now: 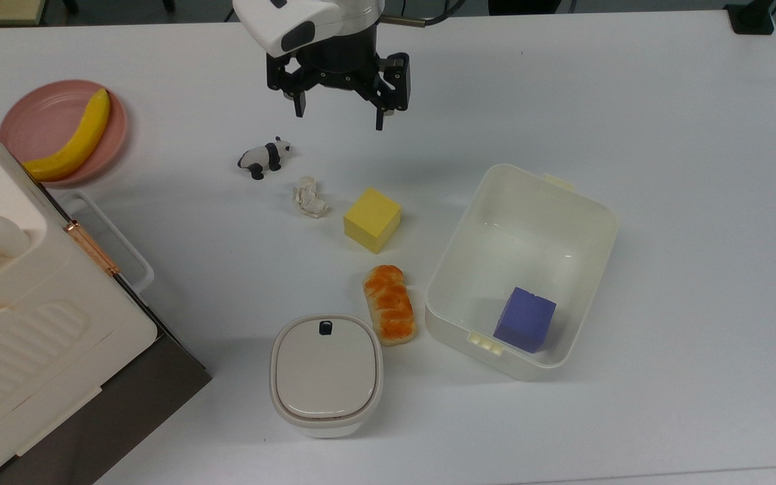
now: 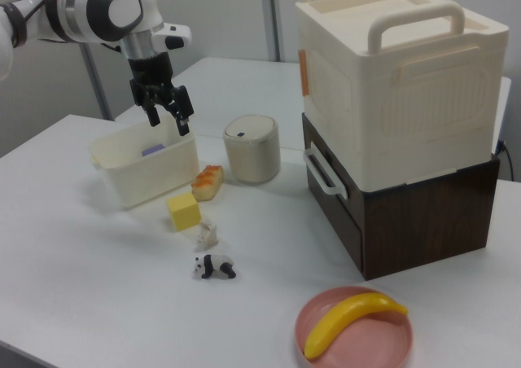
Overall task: Open the trash can
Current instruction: 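Move the open gripper toward the small white trash can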
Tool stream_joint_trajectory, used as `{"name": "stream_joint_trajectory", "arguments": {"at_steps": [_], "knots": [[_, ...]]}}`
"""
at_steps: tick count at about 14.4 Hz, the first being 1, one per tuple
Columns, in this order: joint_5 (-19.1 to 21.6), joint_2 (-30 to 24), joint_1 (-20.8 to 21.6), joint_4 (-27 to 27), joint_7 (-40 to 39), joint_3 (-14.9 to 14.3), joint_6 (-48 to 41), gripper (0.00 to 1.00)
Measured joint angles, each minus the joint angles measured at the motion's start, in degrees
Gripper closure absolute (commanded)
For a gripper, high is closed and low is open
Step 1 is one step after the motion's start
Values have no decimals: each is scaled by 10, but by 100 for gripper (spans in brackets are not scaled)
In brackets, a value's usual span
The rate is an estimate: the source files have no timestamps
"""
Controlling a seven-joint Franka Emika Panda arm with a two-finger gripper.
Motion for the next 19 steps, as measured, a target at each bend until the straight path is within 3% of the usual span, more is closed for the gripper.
{"name": "stream_joint_trajectory", "arguments": {"at_steps": [7, 19], "knots": [[0, 0, 0, 1, -4, 0, 0, 0], [0, 1, -24, -4, -87, 0, -29, 0]]}}
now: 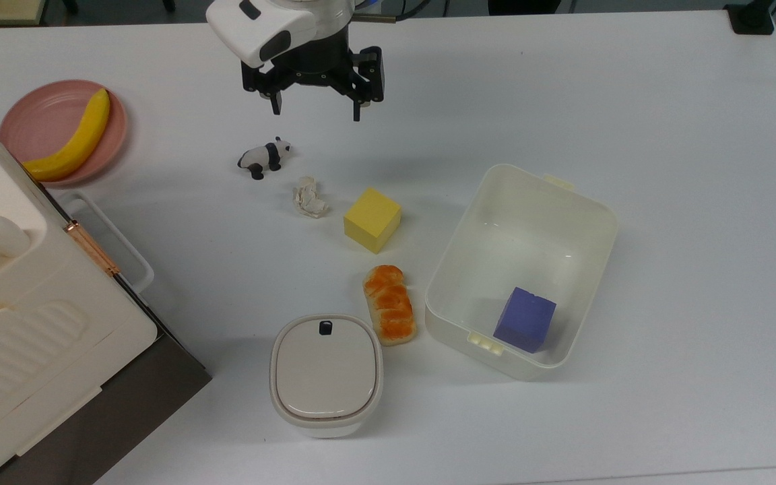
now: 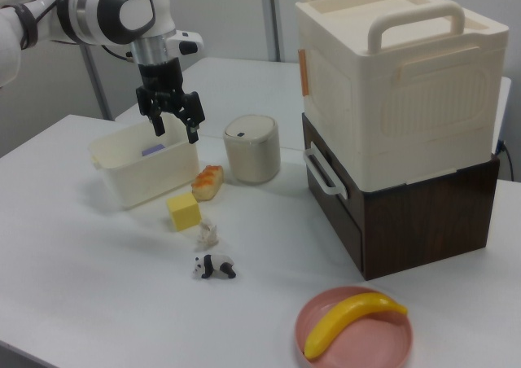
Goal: Open the trash can
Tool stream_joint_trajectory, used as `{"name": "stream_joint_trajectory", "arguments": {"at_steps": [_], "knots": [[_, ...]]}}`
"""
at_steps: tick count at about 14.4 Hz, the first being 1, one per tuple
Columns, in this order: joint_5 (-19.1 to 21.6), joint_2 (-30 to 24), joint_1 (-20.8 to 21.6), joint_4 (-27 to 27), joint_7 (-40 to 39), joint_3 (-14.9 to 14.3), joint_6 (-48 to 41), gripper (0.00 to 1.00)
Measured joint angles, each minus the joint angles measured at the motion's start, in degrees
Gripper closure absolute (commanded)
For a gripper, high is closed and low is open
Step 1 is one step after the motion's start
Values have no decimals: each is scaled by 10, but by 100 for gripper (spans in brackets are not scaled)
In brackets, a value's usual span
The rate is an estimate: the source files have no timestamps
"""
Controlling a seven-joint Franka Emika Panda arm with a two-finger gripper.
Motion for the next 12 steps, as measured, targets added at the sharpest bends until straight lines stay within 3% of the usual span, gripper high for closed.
{"name": "stream_joint_trajectory", "arguments": {"at_steps": [5, 6, 7, 9, 11, 12], "knots": [[0, 2, -1, -10, -34, 0, 1, 0], [0, 4, -3, -11, -37, 0, 9, 8], [0, 7, -7, -11, -38, 0, 35, 18], [1, 11, -8, -11, -38, 0, 94, 63], [1, 15, -8, -11, -39, 0, 148, 99], [2, 21, -8, -11, -39, 0, 183, 100]]}}
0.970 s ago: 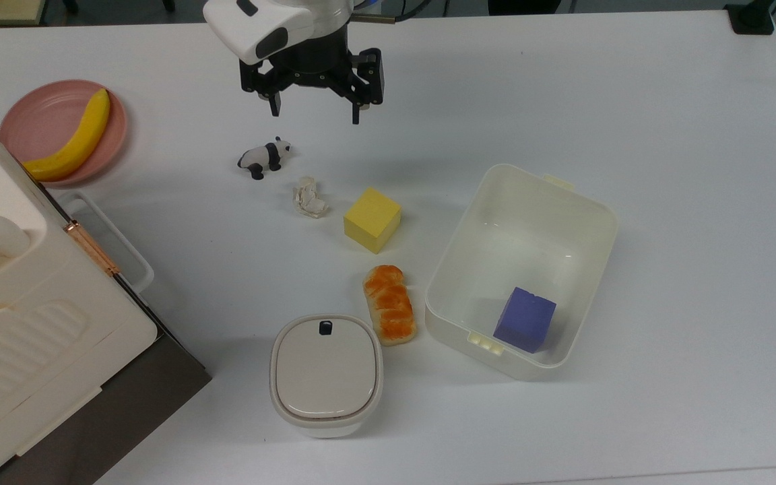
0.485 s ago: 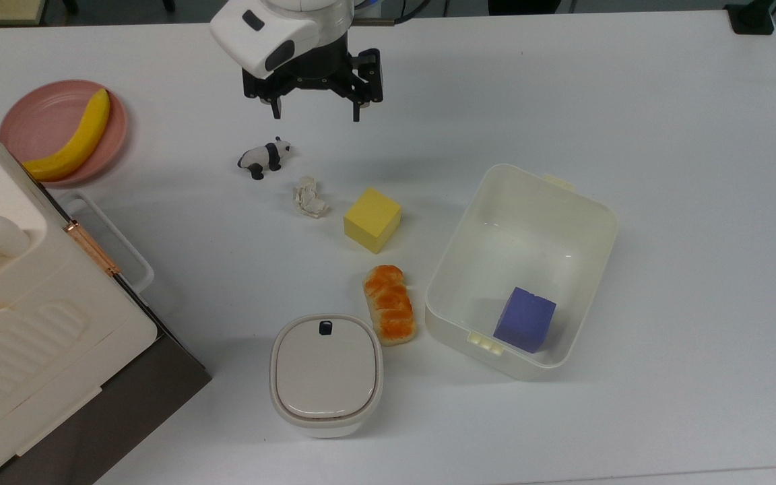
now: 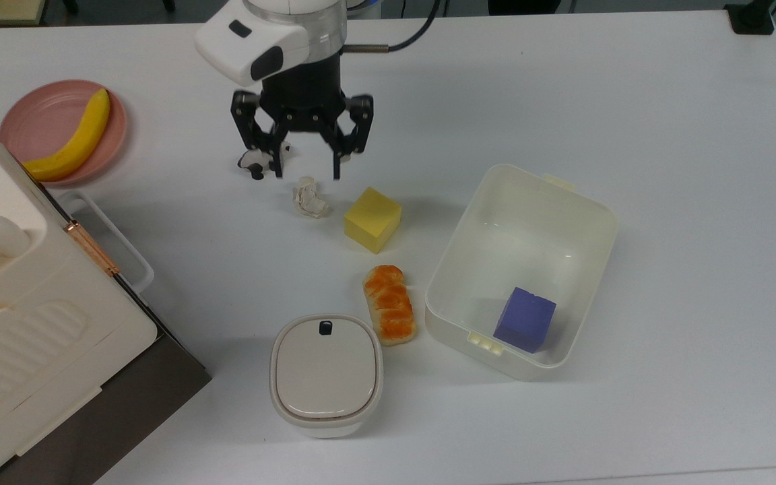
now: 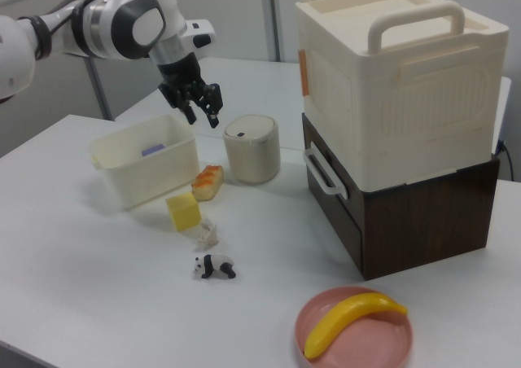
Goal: Open the trash can
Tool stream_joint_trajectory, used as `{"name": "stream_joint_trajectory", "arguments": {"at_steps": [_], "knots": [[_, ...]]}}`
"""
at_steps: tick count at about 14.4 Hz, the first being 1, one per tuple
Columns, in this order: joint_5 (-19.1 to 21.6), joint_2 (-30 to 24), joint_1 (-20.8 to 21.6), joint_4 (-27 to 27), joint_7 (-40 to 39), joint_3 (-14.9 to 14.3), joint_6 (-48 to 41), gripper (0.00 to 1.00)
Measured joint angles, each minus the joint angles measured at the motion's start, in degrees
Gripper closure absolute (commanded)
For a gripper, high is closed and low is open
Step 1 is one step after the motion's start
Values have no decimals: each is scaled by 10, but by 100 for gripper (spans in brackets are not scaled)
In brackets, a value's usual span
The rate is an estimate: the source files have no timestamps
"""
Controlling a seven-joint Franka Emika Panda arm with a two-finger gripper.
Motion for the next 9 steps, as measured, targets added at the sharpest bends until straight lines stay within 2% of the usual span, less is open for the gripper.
{"name": "stream_joint_trajectory", "arguments": {"at_steps": [6, 9], "knots": [[0, 69, 1, 5, 1, 2, 202, 100], [0, 100, 1, 25, 25, 2, 249, 100]]}}
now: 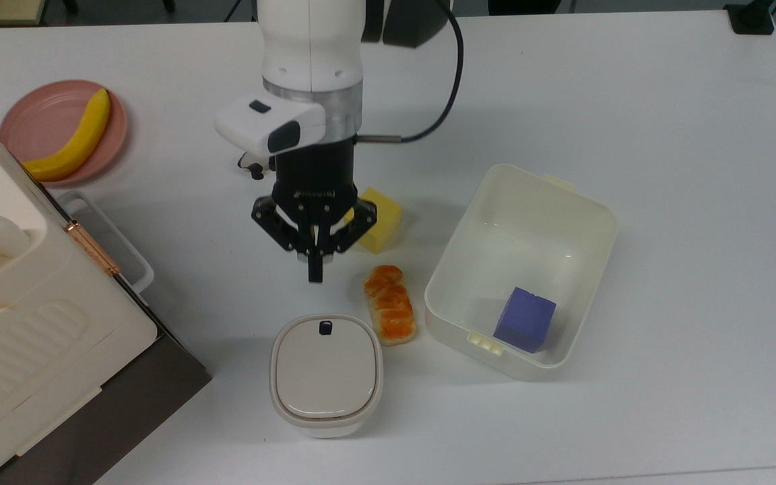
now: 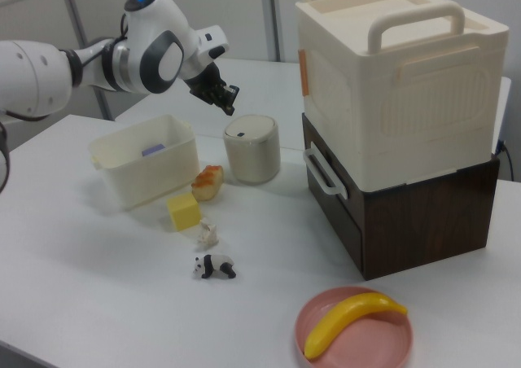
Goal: Open the trash can
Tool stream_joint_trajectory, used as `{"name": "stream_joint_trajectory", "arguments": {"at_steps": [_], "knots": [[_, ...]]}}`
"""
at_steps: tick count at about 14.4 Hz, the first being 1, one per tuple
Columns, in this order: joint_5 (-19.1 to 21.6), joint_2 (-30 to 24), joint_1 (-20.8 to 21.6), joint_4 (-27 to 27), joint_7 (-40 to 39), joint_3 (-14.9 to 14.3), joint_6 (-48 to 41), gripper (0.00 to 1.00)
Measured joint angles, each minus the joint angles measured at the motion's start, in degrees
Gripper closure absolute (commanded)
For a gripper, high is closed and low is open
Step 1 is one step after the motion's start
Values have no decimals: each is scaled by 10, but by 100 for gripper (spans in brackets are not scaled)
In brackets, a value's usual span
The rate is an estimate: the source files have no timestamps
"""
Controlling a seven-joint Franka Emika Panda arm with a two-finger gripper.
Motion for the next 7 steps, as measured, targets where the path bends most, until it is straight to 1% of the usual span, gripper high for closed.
{"name": "stream_joint_trajectory", "arguments": {"at_steps": [3, 7], "knots": [[0, 40, 0, 19, 9, -1, 44, 100], [0, 108, 3, 64, 9, -21, 62, 100]]}}
